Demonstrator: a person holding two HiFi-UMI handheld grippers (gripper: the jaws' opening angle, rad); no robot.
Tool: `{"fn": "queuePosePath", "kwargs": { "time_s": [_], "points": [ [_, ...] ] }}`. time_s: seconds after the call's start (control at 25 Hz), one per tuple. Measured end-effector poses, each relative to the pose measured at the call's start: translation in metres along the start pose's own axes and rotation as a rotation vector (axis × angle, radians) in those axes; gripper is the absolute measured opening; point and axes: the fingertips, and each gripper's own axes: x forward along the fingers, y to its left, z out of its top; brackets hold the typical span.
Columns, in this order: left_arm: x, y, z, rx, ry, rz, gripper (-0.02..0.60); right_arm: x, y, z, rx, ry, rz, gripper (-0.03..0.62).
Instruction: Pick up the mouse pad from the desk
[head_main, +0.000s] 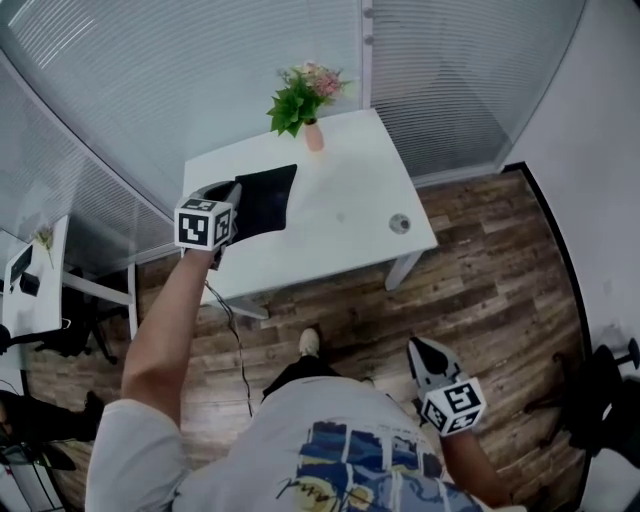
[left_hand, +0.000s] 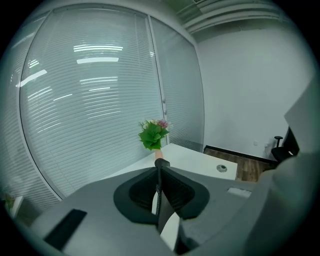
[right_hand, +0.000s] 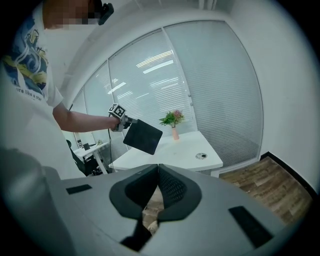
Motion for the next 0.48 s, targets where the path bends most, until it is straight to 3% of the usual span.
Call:
{"fn": "queuePosePath", "kwargs": {
  "time_s": [0.48],
  "points": [
    [-0.072,-0.032,0.043,-0.009,-0.071,-0.032,0.026,-0.033,0.005,-0.009,-0.037,-0.005,0.055,0.002]
  ]
}}
